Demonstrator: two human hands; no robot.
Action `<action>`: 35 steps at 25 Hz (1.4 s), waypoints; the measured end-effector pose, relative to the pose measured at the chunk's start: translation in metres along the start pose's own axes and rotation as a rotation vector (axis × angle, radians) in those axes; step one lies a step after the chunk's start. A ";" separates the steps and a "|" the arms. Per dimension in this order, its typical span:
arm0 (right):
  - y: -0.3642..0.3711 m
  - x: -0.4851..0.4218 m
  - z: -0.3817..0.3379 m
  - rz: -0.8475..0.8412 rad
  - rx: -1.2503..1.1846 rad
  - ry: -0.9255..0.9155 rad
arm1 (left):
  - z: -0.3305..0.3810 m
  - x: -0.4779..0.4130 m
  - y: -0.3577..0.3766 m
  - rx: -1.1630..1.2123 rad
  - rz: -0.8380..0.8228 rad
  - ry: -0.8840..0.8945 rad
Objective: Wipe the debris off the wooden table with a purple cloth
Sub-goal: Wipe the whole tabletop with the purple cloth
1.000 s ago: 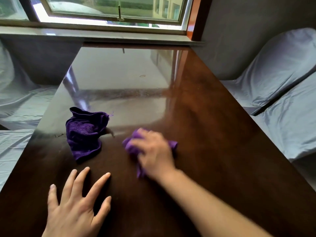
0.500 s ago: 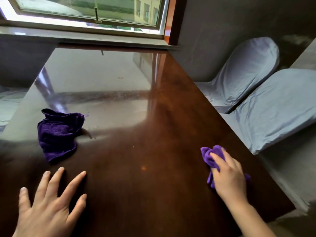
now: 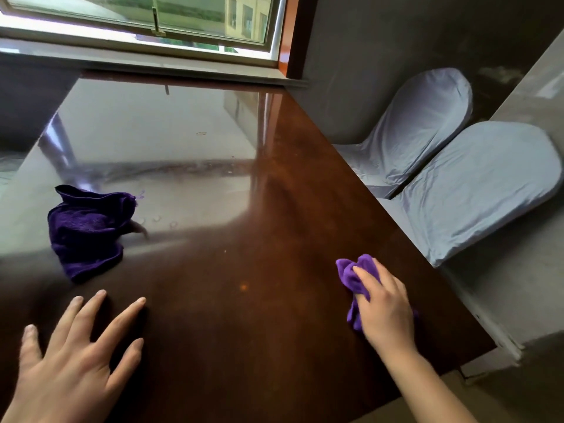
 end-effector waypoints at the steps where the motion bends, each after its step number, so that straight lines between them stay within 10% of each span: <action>1: 0.006 0.004 -0.017 0.015 -0.007 0.020 | 0.002 0.000 -0.001 -0.010 -0.010 0.008; 7: 0.064 0.092 -0.199 -0.177 -0.165 -0.776 | 0.011 0.005 -0.015 -0.036 -0.093 -0.024; 13: 0.098 -0.055 -0.206 -0.119 -0.028 -0.216 | 0.006 0.002 -0.020 -0.105 -0.114 -0.150; 18: 0.111 0.076 -0.313 -0.251 -0.194 -0.652 | 0.003 -0.001 -0.031 -0.026 -0.084 -0.183; 22: 0.071 0.127 -0.267 -0.277 -0.183 -0.861 | -0.019 0.005 -0.048 0.337 0.079 -0.265; 30: -0.002 0.037 -0.015 -0.074 0.127 -0.010 | -0.055 0.044 -0.074 0.118 -0.063 -0.100; 35: 0.028 0.127 -0.133 -0.064 0.013 -0.349 | -0.108 0.085 -0.084 0.050 -0.120 -0.306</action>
Point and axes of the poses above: each hand's wrist, its own x-axis away from the middle knuckle, its own y-axis out of the palm, z = x × y, the point moved 9 cm from there along -x, towards the middle knuckle, and after that the axes turned 3 degrees about z, right-handed, at the moved point
